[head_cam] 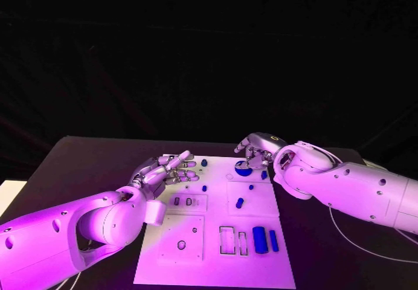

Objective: Assemble the parts on the task board

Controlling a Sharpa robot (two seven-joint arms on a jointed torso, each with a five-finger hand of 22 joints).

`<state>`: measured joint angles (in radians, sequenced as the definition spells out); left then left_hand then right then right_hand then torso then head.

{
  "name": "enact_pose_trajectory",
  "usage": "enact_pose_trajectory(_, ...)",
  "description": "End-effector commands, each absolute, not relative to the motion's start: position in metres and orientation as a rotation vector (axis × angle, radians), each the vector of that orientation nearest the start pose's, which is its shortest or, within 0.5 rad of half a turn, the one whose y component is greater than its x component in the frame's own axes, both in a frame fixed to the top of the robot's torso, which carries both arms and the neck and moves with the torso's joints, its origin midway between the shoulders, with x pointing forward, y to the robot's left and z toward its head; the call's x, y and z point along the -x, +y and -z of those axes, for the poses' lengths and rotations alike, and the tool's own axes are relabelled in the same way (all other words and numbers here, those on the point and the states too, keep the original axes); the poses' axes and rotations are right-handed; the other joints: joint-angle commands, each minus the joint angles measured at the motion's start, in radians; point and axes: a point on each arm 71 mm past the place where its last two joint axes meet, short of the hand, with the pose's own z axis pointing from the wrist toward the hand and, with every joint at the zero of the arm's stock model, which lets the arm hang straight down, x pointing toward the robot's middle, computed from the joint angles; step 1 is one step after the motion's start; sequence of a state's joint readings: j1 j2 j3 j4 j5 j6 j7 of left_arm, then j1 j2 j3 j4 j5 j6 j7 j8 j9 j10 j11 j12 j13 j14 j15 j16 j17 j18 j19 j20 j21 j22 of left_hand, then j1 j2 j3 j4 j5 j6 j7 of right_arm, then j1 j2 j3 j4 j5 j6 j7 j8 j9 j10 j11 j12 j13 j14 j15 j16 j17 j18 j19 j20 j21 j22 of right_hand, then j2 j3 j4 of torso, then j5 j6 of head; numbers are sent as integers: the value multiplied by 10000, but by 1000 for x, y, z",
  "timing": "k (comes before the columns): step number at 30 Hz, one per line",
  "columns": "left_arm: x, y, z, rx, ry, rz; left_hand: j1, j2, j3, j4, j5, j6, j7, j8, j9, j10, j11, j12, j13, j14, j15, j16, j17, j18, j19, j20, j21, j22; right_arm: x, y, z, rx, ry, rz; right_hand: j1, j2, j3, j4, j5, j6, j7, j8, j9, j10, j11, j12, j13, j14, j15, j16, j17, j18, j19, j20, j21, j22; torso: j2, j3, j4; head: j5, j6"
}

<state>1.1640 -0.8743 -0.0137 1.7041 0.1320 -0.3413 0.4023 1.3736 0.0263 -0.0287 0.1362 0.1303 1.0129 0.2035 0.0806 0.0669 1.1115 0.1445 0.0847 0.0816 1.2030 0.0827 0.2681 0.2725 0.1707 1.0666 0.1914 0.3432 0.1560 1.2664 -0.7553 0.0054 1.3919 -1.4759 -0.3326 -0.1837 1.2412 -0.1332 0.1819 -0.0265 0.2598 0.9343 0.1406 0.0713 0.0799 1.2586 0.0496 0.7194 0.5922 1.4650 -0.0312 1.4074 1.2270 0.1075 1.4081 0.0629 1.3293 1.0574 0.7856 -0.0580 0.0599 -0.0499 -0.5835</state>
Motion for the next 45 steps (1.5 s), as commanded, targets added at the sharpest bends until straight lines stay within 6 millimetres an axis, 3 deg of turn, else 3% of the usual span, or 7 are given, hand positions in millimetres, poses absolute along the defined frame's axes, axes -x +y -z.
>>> enact_pose_trajectory(1,-451,174,171,12501,14251,17353,22,50,-7,-25,13,-14,49,-63,-14,-21,19,-40,-15,-46,14,44,18,100,45,-23,61,11,-528,-205,148,367,16685,-5392,222,136,-364,264,70,-90,8,31,35,-176,118,2148,2303,565,64,223,384,-163,44,69,174,265,1,35,-39,6,-3)
enact_pose_trajectory(3,-451,174,171,12505,14249,17342,22,50,-7,-25,13,-14,49,-63,-14,-21,19,-40,-15,-46,14,44,18,100,45,-23,61,11,-529,-209,149,261,16813,-5257,322,264,-402,348,109,-89,61,45,51,-76,76,2786,3038,588,55,323,585,-194,61,113,236,369,6,34,-34,-7,7)
enact_pose_trajectory(7,-451,174,171,12513,14254,17323,22,50,-7,-25,13,-14,49,-63,-14,-21,19,-40,-15,-46,14,44,18,100,45,-23,61,11,-532,-214,152,105,17044,-5000,397,281,-531,458,183,-117,94,47,65,-16,86,3359,3715,619,82,444,822,-211,85,133,318,502,5,12,-37,-41,7)
enact_pose_trajectory(12,-451,174,171,12514,14278,17339,33,64,1,-32,16,-12,47,-64,-13,-20,17,-42,-15,-47,13,47,27,100,43,-23,63,13,-538,-214,156,-144,17327,-4861,491,362,-575,532,261,-167,116,37,71,115,107,3829,4270,657,103,567,1063,-226,110,152,386,603,15,11,-14,-77,-10)
enact_pose_trajectory(28,-451,174,171,12511,14214,17291,52,84,12,-46,19,-13,47,-68,-12,-21,16,-49,-15,-48,10,51,43,102,41,-25,68,15,-546,-216,164,55,17857,-4439,582,430,-613,585,316,-96,111,100,108,346,110,4410,4949,694,112,695,1312,-251,155,166,483,763,18,9,-5,-42,-69)
enact_pose_trajectory(32,-451,174,171,12516,14202,17267,52,84,12,-46,19,-13,47,-68,-12,-21,16,-49,-15,-48,10,51,43,102,41,-25,68,15,-547,-216,165,270,17876,-4386,634,476,-617,600,349,13,93,175,142,398,96,4584,5157,697,106,721,1355,-257,163,165,513,807,21,6,-2,-101,-96)
enact_pose_trajectory(45,-452,174,171,12527,14205,17240,52,84,12,-46,19,-13,47,-68,-12,-21,16,-49,-15,-48,10,51,43,102,41,-25,68,15,-548,-214,162,442,17319,-4229,734,694,-460,660,396,528,-23,534,280,665,-7,5066,5757,704,29,772,1456,-281,197,108,607,967,24,8,-10,-84,-156)
